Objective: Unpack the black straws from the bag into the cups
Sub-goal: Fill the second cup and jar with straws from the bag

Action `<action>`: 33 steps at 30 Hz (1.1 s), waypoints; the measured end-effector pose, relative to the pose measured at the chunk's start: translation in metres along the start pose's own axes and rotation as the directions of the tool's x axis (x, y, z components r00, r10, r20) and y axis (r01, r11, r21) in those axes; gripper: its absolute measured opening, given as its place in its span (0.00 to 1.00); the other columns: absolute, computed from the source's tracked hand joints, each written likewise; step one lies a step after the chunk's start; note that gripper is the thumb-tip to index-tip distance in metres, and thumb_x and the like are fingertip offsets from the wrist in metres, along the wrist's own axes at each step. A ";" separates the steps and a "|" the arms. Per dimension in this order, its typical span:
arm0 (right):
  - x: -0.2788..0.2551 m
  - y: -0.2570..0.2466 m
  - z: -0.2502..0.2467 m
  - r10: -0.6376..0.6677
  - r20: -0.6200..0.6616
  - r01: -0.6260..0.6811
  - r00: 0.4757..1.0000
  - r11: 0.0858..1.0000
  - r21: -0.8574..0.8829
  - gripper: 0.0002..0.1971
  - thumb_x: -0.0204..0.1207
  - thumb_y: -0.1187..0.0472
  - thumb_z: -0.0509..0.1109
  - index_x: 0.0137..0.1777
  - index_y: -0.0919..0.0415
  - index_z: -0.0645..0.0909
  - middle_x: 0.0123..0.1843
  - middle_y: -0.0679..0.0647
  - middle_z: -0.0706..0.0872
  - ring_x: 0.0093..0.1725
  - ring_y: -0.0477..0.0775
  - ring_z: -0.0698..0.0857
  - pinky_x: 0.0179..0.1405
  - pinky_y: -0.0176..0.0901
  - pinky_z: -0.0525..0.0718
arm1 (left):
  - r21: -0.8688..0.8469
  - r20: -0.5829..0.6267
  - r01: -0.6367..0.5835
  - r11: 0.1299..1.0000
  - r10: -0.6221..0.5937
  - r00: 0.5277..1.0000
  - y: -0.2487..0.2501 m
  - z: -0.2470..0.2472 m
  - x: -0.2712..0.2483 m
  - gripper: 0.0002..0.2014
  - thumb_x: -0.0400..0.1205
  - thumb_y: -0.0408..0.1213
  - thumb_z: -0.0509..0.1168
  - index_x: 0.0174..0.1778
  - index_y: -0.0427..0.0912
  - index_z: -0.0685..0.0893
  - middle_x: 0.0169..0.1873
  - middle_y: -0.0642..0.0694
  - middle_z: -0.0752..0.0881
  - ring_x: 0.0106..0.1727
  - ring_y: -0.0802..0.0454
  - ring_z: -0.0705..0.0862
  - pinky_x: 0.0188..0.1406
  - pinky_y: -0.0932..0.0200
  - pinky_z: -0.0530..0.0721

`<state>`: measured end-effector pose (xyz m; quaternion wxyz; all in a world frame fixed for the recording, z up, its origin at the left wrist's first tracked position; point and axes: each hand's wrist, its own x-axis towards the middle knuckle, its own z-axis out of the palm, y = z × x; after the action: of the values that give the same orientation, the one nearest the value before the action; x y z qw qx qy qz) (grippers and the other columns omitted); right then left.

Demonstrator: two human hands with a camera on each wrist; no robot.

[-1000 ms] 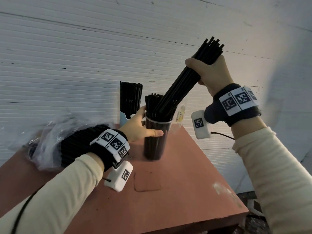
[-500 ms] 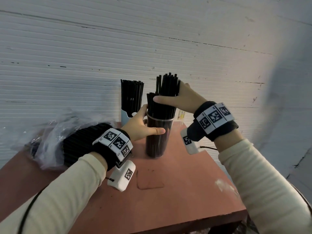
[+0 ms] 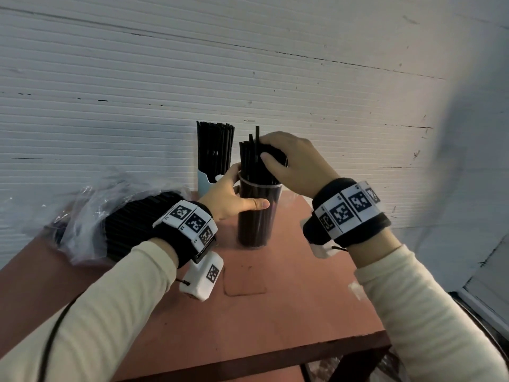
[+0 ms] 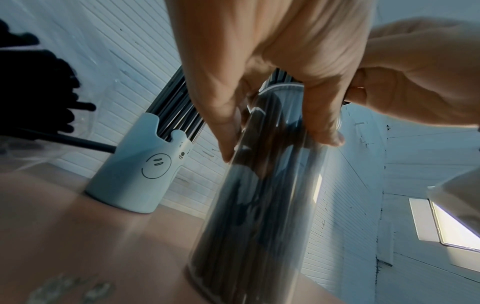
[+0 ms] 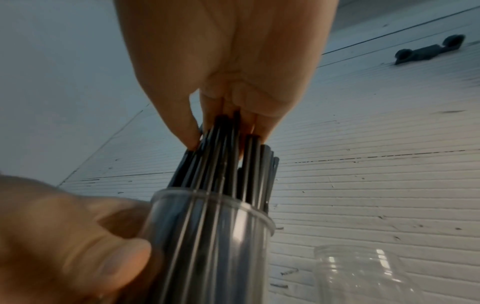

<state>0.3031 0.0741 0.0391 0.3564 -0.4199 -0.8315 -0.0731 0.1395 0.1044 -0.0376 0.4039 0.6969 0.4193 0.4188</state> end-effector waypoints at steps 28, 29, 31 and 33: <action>-0.002 -0.055 0.017 -0.055 -0.192 0.066 0.980 0.996 0.052 0.18 0.80 0.59 0.65 0.69 0.60 0.79 0.69 0.52 0.81 0.67 0.50 0.80 0.67 0.39 0.77 | 0.107 -0.258 -0.007 0.994 0.035 0.965 0.023 -0.023 -0.044 0.29 0.77 0.29 0.66 0.75 0.46 0.72 0.68 0.46 0.80 0.67 0.54 0.78 0.68 0.59 0.77; -0.001 -0.062 0.022 -0.065 -0.247 0.097 0.967 0.988 0.120 0.14 0.78 0.62 0.66 0.62 0.61 0.82 0.61 0.52 0.84 0.59 0.49 0.83 0.60 0.41 0.81 | 0.130 -0.302 -0.024 0.991 0.063 0.951 0.024 -0.032 -0.051 0.24 0.76 0.31 0.65 0.69 0.48 0.77 0.63 0.48 0.83 0.62 0.55 0.81 0.64 0.60 0.80; 0.001 -0.077 0.035 -0.027 -0.269 0.100 0.963 0.960 0.262 0.09 0.73 0.67 0.66 0.50 0.62 0.85 0.48 0.52 0.87 0.46 0.48 0.85 0.49 0.44 0.84 | 0.175 -0.368 -0.051 0.983 0.113 0.923 0.031 -0.053 -0.067 0.20 0.70 0.34 0.62 0.56 0.56 0.83 0.55 0.54 0.86 0.57 0.55 0.83 0.63 0.56 0.81; 0.003 -0.092 0.049 0.051 -0.160 0.012 0.986 0.928 0.372 0.08 0.71 0.67 0.65 0.44 0.60 0.86 0.42 0.52 0.88 0.42 0.49 0.86 0.47 0.47 0.85 | 0.256 -0.433 -0.038 0.966 0.149 0.889 0.036 -0.075 -0.082 0.17 0.69 0.34 0.61 0.47 0.61 0.83 0.51 0.57 0.87 0.55 0.55 0.85 0.60 0.55 0.82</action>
<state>0.2073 0.0382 0.0211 0.4984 -0.3454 -0.7933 0.0542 0.0543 0.0326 -0.0002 0.1883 0.6446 0.5143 0.5334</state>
